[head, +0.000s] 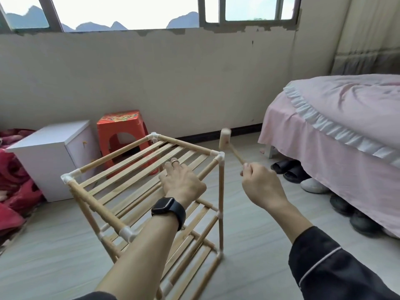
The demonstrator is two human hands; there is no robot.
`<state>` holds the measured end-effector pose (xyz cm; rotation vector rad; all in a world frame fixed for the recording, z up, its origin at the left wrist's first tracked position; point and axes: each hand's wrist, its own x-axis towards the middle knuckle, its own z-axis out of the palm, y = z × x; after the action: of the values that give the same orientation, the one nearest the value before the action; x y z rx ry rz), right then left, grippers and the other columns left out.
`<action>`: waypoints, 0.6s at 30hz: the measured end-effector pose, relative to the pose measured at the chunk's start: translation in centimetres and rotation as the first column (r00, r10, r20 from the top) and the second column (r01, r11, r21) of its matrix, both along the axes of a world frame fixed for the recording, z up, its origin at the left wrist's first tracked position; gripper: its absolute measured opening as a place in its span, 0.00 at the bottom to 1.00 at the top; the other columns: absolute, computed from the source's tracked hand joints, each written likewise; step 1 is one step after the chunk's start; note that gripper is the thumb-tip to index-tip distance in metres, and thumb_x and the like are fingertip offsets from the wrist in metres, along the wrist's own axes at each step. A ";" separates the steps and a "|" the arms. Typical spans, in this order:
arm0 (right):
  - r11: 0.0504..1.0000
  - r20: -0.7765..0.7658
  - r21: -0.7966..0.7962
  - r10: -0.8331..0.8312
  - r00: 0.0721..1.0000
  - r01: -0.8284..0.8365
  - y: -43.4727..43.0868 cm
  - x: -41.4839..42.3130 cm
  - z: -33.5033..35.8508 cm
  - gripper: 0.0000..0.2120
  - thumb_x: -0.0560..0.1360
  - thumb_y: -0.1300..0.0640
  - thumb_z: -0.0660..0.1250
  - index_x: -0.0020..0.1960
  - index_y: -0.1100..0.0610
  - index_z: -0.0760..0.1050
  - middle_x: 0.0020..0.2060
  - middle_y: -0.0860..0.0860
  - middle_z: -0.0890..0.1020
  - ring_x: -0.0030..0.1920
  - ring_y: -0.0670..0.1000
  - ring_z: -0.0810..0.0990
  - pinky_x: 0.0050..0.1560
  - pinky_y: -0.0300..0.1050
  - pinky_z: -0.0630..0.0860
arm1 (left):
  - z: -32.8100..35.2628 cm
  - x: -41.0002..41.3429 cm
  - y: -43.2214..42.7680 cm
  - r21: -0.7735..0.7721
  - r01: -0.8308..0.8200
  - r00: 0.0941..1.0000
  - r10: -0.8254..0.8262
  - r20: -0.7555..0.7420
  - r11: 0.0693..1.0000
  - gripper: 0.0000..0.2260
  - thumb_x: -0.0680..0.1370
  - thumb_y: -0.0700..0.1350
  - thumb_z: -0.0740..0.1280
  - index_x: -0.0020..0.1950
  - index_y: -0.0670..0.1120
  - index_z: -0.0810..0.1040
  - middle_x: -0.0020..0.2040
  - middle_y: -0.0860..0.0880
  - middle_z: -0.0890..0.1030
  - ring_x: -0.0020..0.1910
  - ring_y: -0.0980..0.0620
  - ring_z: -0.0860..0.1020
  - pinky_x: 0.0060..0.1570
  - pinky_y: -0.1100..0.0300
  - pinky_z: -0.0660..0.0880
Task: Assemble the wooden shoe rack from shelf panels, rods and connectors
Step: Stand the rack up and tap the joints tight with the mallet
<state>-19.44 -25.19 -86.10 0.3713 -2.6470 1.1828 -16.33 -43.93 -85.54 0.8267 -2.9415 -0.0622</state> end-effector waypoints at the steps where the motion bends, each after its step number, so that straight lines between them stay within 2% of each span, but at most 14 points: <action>1: 0.999 0.070 0.041 0.012 0.997 -0.015 0.1 -0.2 -0.3 0.19 0.86 0.49 0.52 0.48 0.54 0.78 0.36 0.50 0.80 0.37 0.48 0.77 0.33 0.45 0.67 | 0.0 0.1 0.0 -0.004 0.004 1.000 -0.004 -0.027 1.000 0.23 0.72 0.51 0.64 0.65 0.43 0.70 0.65 0.43 0.70 0.63 0.42 0.68 0.59 0.43 0.70; 3: 1.000 0.091 0.014 0.008 0.996 -0.009 0.6 -0.4 -0.8 0.18 0.85 0.49 0.53 0.47 0.53 0.77 0.36 0.50 0.80 0.37 0.49 0.77 0.32 0.45 0.66 | 0.1 0.3 0.0 0.101 0.010 0.996 -0.002 -0.084 0.995 0.16 0.73 0.50 0.65 0.58 0.45 0.70 0.54 0.46 0.74 0.51 0.47 0.75 0.47 0.50 0.74; 5: 0.998 0.069 -0.062 -0.011 0.998 0.016 1.3 -0.2 -1.4 0.16 0.85 0.48 0.53 0.46 0.50 0.76 0.35 0.49 0.80 0.36 0.49 0.78 0.32 0.45 0.66 | 0.5 0.4 -0.4 0.181 0.045 0.992 -0.022 -0.126 0.983 0.10 0.74 0.48 0.67 0.51 0.46 0.73 0.44 0.49 0.77 0.39 0.52 0.76 0.35 0.57 0.73; 6: 0.995 0.068 -0.095 -0.018 0.998 0.024 1.6 -0.2 -1.8 0.16 0.85 0.48 0.53 0.45 0.49 0.75 0.35 0.49 0.80 0.36 0.49 0.78 0.32 0.45 0.66 | 0.8 0.3 -0.8 0.201 0.063 0.990 -0.035 -0.138 0.978 0.06 0.74 0.47 0.67 0.48 0.46 0.75 0.41 0.50 0.77 0.36 0.53 0.75 0.33 0.59 0.72; 8: 0.994 0.087 -0.102 -0.027 0.996 0.036 2.0 -0.2 -2.6 0.16 0.85 0.48 0.52 0.46 0.49 0.75 0.36 0.49 0.81 0.37 0.49 0.78 0.33 0.44 0.66 | 1.8 -0.1 -1.8 0.259 0.083 0.988 -0.046 -0.147 0.962 0.04 0.72 0.46 0.68 0.44 0.47 0.78 0.38 0.51 0.78 0.34 0.53 0.75 0.32 0.61 0.71; 11: 0.999 0.162 -0.043 -0.012 0.987 0.019 1.9 -0.4 -4.1 0.17 0.85 0.47 0.51 0.47 0.50 0.74 0.39 0.49 0.81 0.40 0.48 0.77 0.35 0.44 0.66 | 4.0 -0.8 -3.2 0.381 0.092 0.987 -0.035 -0.156 0.920 0.05 0.67 0.46 0.70 0.40 0.46 0.80 0.36 0.50 0.78 0.33 0.52 0.74 0.33 0.61 0.71; 15: 0.999 0.214 -0.023 0.039 0.976 -0.035 1.0 -0.5 -5.3 0.18 0.85 0.46 0.49 0.46 0.51 0.73 0.42 0.49 0.82 0.43 0.48 0.78 0.39 0.46 0.69 | 7.7 -1.0 -5.1 0.528 0.087 0.972 0.045 -0.232 0.845 0.16 0.57 0.49 0.72 0.42 0.44 0.83 0.39 0.46 0.82 0.35 0.49 0.78 0.31 0.60 0.72; 18: 0.996 0.236 0.008 0.084 0.968 -0.089 0.2 -0.5 -6.1 0.18 0.85 0.45 0.47 0.49 0.50 0.73 0.44 0.46 0.81 0.45 0.47 0.77 0.51 0.52 0.73 | 8.9 -0.6 -7.2 0.669 0.109 0.931 0.161 -0.328 0.735 0.21 0.54 0.48 0.71 0.44 0.42 0.80 0.39 0.45 0.81 0.35 0.46 0.78 0.33 0.58 0.73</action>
<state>-19.99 -24.96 -92.25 0.3742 -2.8713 1.3041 -16.98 -51.09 -76.61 0.7961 -2.5100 -1.2215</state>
